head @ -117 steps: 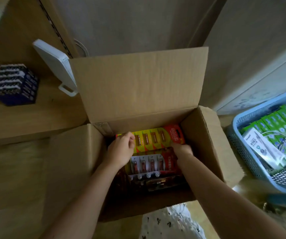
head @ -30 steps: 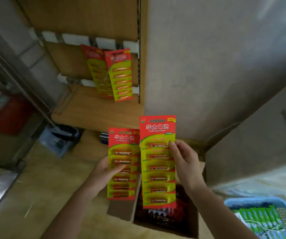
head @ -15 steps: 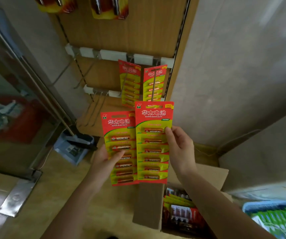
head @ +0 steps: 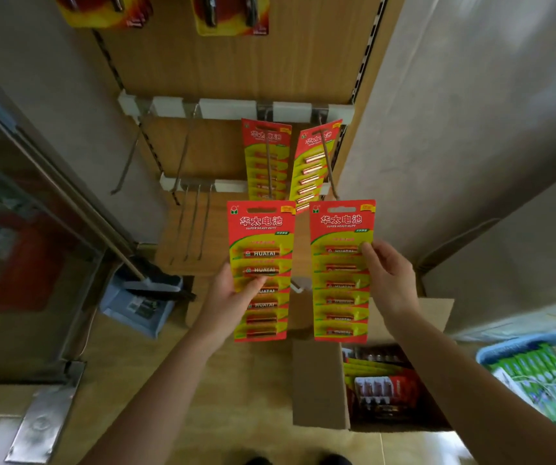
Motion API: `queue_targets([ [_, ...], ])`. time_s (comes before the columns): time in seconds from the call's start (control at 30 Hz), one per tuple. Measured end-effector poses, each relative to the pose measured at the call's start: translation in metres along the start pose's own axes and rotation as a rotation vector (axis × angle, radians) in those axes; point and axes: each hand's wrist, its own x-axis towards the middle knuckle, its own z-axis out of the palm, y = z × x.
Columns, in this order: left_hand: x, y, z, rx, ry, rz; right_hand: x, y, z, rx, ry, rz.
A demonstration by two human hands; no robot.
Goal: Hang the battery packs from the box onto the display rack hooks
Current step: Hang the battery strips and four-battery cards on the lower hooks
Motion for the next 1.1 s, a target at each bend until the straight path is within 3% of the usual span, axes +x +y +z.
queue_targets([
  [0.47, 0.028, -0.002, 0.002, 0.097, -0.006, -0.012, 0.015, 0.004, 0.007, 0.014, 0.011, -0.056],
  [0.77, 0.04, 0.0, -0.006, 0.047, 0.01, 0.019, 0.029, 0.002, 0.015, 0.032, -0.028, 0.011],
  [1.1, 0.094, 0.012, -0.006, 0.12, 0.043, -0.04, 0.082, -0.007, 0.032, -0.147, -0.054, -0.005],
])
